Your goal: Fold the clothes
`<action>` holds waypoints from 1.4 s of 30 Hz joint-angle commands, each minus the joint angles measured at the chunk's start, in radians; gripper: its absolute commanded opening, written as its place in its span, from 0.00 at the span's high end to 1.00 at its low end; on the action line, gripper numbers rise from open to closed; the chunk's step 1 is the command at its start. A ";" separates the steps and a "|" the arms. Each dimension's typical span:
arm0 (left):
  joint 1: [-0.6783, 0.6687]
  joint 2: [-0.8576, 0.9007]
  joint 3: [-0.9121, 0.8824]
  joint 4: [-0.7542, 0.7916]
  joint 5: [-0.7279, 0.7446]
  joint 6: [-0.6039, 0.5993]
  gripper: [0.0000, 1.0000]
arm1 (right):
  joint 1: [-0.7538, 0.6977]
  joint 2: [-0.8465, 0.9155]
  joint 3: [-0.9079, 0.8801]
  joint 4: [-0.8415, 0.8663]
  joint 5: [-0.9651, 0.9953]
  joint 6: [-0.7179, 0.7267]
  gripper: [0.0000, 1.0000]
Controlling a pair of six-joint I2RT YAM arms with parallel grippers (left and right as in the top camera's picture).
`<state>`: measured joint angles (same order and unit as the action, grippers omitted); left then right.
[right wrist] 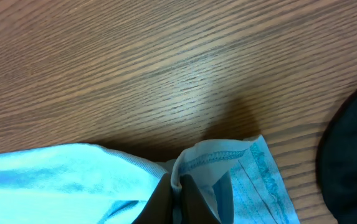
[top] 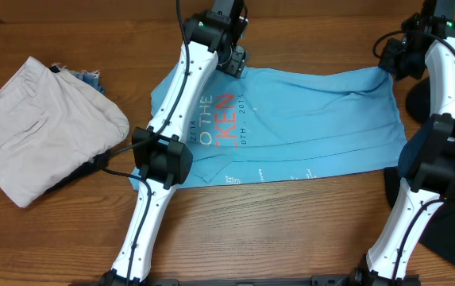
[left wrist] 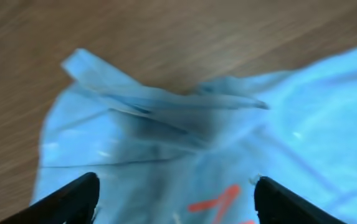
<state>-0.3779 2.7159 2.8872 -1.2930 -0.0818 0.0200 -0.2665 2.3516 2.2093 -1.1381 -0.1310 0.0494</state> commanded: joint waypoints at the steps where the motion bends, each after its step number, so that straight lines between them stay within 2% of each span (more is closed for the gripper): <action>1: 0.082 -0.010 0.026 0.064 -0.025 -0.048 0.19 | 0.003 -0.027 0.002 0.003 -0.010 0.003 0.96; 5: 0.150 0.001 0.011 0.145 0.140 -0.067 0.39 | 0.003 -0.027 0.002 0.003 -0.010 0.003 0.96; 9: 0.212 0.013 -0.088 0.220 0.261 -0.080 0.35 | 0.003 -0.027 0.002 0.003 -0.010 0.003 0.96; 15: 0.234 0.013 -0.231 0.334 0.379 -0.079 0.38 | 0.003 -0.027 0.002 0.000 -0.010 0.003 0.96; 19: 0.233 0.013 -0.286 0.372 0.387 -0.073 0.39 | 0.003 -0.027 0.002 -0.003 -0.009 0.003 0.96; 21: 0.233 0.013 -0.310 0.390 0.388 -0.069 0.43 | 0.003 -0.027 0.002 -0.007 -0.009 0.003 0.96; 26: 0.233 0.013 -0.357 0.421 0.374 -0.068 0.66 | 0.003 -0.027 0.002 -0.019 -0.009 0.003 0.96; 28: 0.234 0.013 -0.361 0.422 0.352 -0.069 0.79 | 0.003 -0.027 0.002 -0.021 -0.009 0.003 0.96; 32: 0.236 0.011 -0.345 0.421 0.352 -0.070 0.96 | 0.003 -0.027 0.002 -0.025 -0.009 0.003 0.96; 36: 0.237 -0.001 -0.303 0.402 0.352 -0.081 0.96 | 0.003 -0.027 0.002 -0.030 -0.009 0.003 0.96; 42: 0.241 -0.003 -0.134 0.248 0.328 -0.080 0.96 | 0.003 -0.027 0.002 -0.029 -0.009 0.003 0.96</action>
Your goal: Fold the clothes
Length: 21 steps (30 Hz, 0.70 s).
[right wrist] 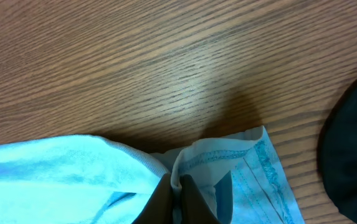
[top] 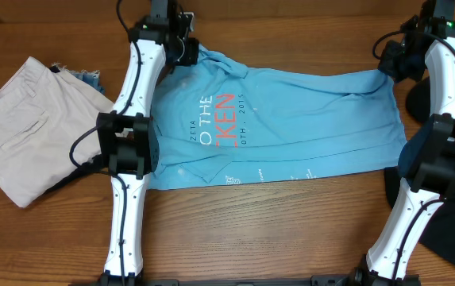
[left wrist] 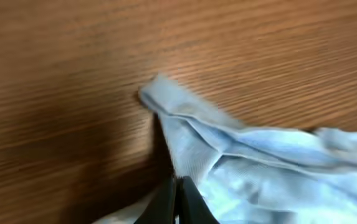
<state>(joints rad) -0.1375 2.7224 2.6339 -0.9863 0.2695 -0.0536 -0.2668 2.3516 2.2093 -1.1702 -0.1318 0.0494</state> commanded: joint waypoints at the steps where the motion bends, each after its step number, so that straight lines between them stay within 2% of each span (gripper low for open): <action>1: 0.001 -0.009 0.151 -0.098 -0.037 -0.006 0.96 | 0.003 -0.027 0.002 0.002 -0.008 0.003 0.96; 6: 0.001 -0.009 0.257 -0.286 -0.122 0.009 0.96 | 0.003 -0.027 0.002 0.035 -0.008 0.000 0.96; 9: 0.001 -0.009 0.280 -0.366 -0.143 0.025 0.96 | 0.000 -0.027 0.002 0.109 -0.008 -0.088 0.96; 13: 0.004 -0.009 0.303 -0.468 -0.193 0.047 0.96 | -0.023 -0.027 0.002 0.179 -0.063 -0.074 0.96; 16: 0.007 -0.009 0.354 -0.531 -0.191 0.071 0.96 | -0.040 -0.027 0.003 0.201 -0.072 -0.073 0.96; 19: 0.007 -0.009 0.458 -0.609 -0.190 0.092 0.96 | -0.063 -0.027 0.004 0.207 -0.167 -0.093 0.96; 21: 0.008 -0.018 0.502 -0.647 -0.147 0.092 0.96 | -0.075 -0.029 0.012 0.178 -0.174 -0.096 0.96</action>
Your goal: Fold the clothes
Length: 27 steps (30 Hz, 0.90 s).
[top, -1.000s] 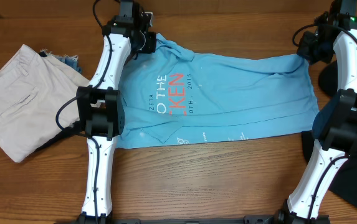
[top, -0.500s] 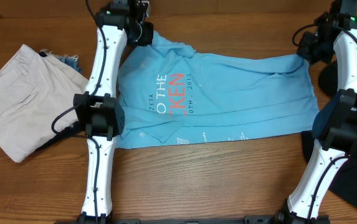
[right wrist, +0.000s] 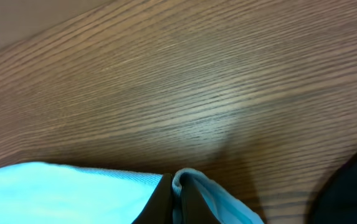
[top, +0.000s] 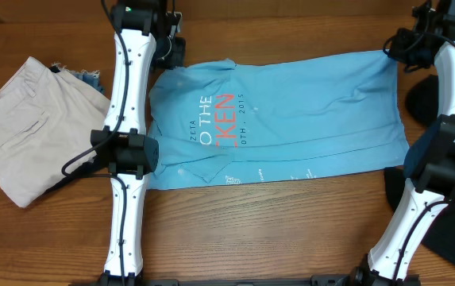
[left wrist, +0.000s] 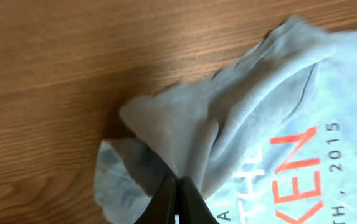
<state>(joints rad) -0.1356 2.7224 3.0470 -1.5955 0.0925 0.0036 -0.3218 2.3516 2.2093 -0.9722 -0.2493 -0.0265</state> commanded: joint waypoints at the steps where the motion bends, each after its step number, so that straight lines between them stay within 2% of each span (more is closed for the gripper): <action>1: 0.005 -0.024 0.090 -0.045 0.050 0.035 0.96 | -0.023 -0.032 0.018 -0.043 -0.086 -0.050 0.96; 5: 0.004 -0.036 0.090 -0.094 0.097 0.034 0.96 | -0.031 -0.064 0.020 -0.118 -0.144 -0.085 0.96; 10: 0.004 -0.068 0.090 -0.094 0.112 0.034 0.96 | -0.034 -0.090 0.020 -0.185 -0.031 -0.048 0.96; 15: 0.003 -0.154 0.076 -0.094 0.113 0.035 0.96 | -0.034 -0.098 0.020 -0.251 -0.032 -0.049 0.96; 20: -0.014 -0.254 -0.066 -0.094 0.095 0.045 0.96 | -0.034 -0.098 0.020 -0.321 -0.067 -0.048 0.96; 23: -0.051 -0.293 -0.196 -0.094 0.008 0.043 0.96 | -0.034 -0.098 0.020 -0.395 -0.056 -0.048 0.96; 27: -0.079 -0.335 -0.342 -0.094 -0.027 0.046 0.95 | -0.034 -0.098 0.020 -0.465 0.109 -0.014 0.96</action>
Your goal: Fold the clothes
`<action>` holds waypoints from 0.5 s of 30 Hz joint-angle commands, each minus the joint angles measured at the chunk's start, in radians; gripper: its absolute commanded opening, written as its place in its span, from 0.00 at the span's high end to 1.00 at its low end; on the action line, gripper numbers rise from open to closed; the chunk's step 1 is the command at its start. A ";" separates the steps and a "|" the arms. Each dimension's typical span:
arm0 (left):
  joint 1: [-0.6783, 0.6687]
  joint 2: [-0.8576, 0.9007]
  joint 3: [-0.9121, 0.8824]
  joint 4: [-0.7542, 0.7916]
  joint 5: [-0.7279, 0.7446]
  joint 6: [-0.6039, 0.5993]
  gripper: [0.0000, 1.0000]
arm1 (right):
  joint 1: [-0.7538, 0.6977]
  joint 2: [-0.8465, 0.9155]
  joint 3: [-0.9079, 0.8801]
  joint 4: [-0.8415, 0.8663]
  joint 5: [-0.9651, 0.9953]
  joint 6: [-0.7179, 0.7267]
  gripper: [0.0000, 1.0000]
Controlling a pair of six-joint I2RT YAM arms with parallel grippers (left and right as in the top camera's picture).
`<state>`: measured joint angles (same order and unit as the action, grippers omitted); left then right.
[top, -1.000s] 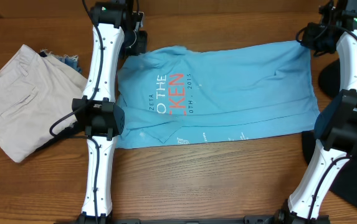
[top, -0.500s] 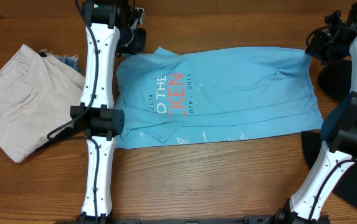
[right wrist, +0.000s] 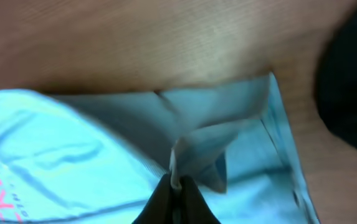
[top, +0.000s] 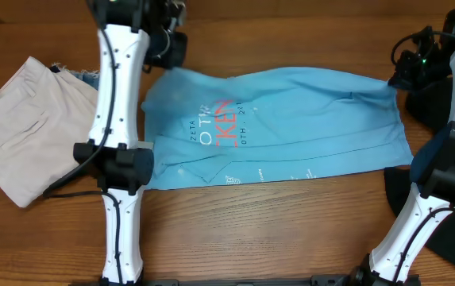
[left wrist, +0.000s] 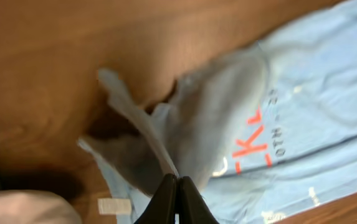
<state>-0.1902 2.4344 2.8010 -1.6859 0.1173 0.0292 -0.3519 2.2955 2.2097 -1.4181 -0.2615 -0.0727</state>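
A light blue T-shirt (top: pixel 291 119) with red and white lettering lies across the table, its far edge raised. My left gripper (top: pixel 167 49) is shut on the shirt's far left corner and holds it up; the pinched cloth (left wrist: pixel 159 143) hangs above the lettering in the left wrist view. My right gripper (top: pixel 402 70) is shut on the far right corner, and the gathered hem (right wrist: pixel 194 143) rises from its fingertips in the right wrist view.
Folded beige trousers (top: pixel 28 127) lie at the left on a darker garment. A dark garment (top: pixel 449 214) lies at the right edge by the right arm's base. Bare wood table (top: pixel 251 230) runs along the front.
Both grippers now hold the far corners higher above the table. The far edge of the shirt, flat before, now droops between them, and the right corner sits nearer the front.
First my left gripper was open over the shirt's crumpled far left part while the right held the far right corner. Then the left was shut on the left corner. The shirt was then stretched flat between both grippers, and now its far edge is lifted.
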 commanded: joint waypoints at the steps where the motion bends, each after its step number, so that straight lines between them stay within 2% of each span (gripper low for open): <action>1: -0.028 -0.051 -0.129 -0.004 -0.055 0.020 0.95 | -0.004 -0.042 0.020 -0.023 0.139 0.032 0.96; 5: -0.032 -0.054 -0.225 -0.004 -0.077 0.017 0.96 | -0.004 -0.042 0.020 -0.043 0.143 0.032 0.96; 9: -0.032 -0.059 -0.307 -0.004 -0.136 -0.004 0.96 | -0.004 -0.042 0.020 -0.069 0.264 0.071 0.96; 15: -0.031 -0.075 -0.469 -0.004 -0.156 -0.003 0.96 | -0.004 -0.042 0.019 -0.069 0.269 0.070 0.96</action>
<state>-0.2222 2.4042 2.4016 -1.6871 -0.0124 0.0319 -0.3527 2.2955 2.2097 -1.4860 -0.0208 -0.0170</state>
